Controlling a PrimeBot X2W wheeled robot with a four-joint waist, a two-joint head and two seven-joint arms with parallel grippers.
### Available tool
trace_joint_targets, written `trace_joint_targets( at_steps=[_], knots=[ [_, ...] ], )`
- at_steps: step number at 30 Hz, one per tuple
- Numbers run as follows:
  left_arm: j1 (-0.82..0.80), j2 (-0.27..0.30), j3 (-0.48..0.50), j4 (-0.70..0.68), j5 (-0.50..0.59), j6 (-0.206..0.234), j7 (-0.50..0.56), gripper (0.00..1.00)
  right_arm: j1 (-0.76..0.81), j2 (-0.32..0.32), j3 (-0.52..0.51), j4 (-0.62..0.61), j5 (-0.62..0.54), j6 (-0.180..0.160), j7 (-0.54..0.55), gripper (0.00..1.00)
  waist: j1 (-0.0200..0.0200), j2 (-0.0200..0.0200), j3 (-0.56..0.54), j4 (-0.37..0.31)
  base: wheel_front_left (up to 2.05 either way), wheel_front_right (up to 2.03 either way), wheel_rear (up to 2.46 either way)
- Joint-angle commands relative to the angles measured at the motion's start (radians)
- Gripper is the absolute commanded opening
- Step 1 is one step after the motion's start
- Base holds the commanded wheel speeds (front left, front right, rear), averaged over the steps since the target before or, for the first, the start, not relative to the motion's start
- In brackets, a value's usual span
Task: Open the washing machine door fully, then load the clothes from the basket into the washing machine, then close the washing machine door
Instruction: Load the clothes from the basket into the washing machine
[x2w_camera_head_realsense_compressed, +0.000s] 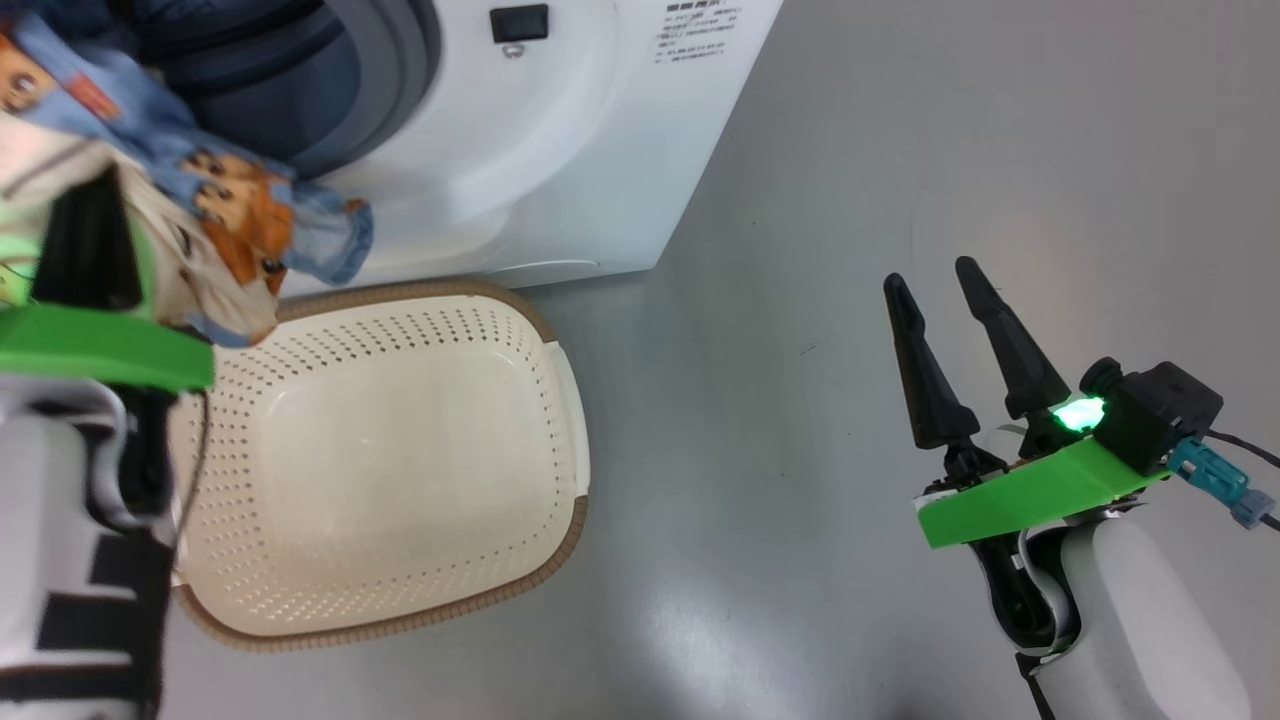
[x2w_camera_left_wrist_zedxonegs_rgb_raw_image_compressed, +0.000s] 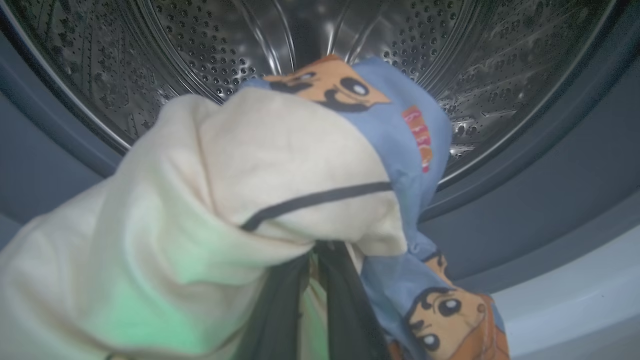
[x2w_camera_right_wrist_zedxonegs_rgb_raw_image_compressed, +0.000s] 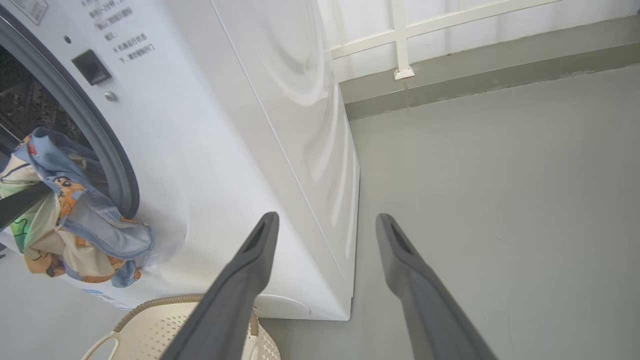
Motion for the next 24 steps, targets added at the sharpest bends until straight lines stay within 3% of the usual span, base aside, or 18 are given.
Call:
trace_joint_targets(
  at_steps=[1,18,24],
  knots=[
    [-0.041,0.059,0.030,-0.018,0.013,-0.002,-0.006,0.00,0.025,0.008,0.025,-0.020,0.001,0.002,-0.007,1.00,0.0000,-0.0001,0.000,-0.002,0.00,0.00,0.00],
    [-0.481,0.171,-0.144,0.376,-0.016,-0.002,-0.006,0.00,-0.001,0.032,0.063,-0.013,0.014,0.002,-0.007,1.00,0.0000,-0.0001,0.035,-0.059,0.00,0.00,0.00],
    [-0.587,0.200,-0.128,0.386,0.037,-0.002,-0.006,0.00,-0.014,0.041,0.067,-0.015,0.017,0.002,-0.007,1.00,0.0000,-0.0001,0.059,-0.083,0.00,0.00,0.00]
  ],
)
